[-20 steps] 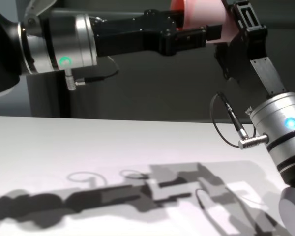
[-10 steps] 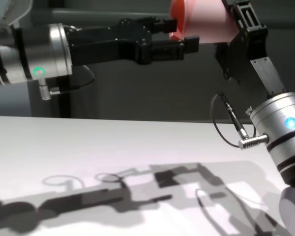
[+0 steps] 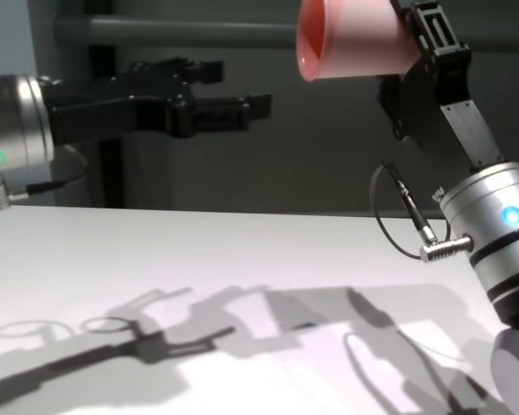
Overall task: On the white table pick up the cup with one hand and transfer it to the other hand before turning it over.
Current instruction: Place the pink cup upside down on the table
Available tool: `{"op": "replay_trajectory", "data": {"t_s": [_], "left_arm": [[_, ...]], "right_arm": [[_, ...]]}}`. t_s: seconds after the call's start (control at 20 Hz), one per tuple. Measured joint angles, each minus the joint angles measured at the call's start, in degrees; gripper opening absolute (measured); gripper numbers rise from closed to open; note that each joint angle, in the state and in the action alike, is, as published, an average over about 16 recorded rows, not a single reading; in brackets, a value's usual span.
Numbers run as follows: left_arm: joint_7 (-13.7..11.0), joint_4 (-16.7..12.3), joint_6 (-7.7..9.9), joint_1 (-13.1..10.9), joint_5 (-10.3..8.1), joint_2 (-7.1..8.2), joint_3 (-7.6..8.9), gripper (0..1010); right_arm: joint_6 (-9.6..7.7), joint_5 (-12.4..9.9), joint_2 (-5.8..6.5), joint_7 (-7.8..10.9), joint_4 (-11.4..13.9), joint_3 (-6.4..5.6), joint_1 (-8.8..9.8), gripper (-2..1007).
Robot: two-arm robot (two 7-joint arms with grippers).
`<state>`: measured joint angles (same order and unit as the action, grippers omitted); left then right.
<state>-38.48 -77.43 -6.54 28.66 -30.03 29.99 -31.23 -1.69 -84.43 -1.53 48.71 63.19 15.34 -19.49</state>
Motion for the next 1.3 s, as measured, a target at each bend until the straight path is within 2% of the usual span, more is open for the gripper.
{"op": "replay_trajectory", "data": {"t_s": [0.15,0.35,0.5,0.65,0.8,0.95,1.1,1.3], "left_arm": [[5.90,-2.89,1.56,-3.38,0.80,0.97,2.06,1003],[14.53,-6.53,3.24,-8.11,1.96,1.38,5.20,1003],[20.81,-8.99,4.03,-11.65,2.85,1.03,7.67,1003],[25.84,-10.76,4.27,-14.72,3.43,0.09,9.85,1003],[29.66,-11.93,4.05,-17.31,3.91,-1.12,11.59,1003],[32.33,-12.54,3.58,-19.27,4.41,-2.37,12.72,1003],[34.33,-12.72,3.04,-20.70,5.11,-3.68,13.31,1003],[35.69,-12.36,2.42,-21.68,6.26,-5.39,13.31,1003]], "right_arm": [[0.00,0.00,0.00,0.01,0.00,0.00,0.00,765],[0.00,0.00,0.00,0.02,0.00,0.00,0.00,765],[0.00,0.00,0.00,0.02,0.00,0.00,0.00,765],[0.00,0.00,0.00,0.02,0.00,0.00,0.00,765],[0.00,0.00,0.00,0.02,0.00,0.00,0.00,765],[0.00,0.00,0.00,0.02,0.00,0.00,0.00,765],[0.00,0.00,0.00,0.02,0.00,0.01,0.00,765],[0.00,0.00,0.00,0.02,0.00,0.00,0.00,765]]}}
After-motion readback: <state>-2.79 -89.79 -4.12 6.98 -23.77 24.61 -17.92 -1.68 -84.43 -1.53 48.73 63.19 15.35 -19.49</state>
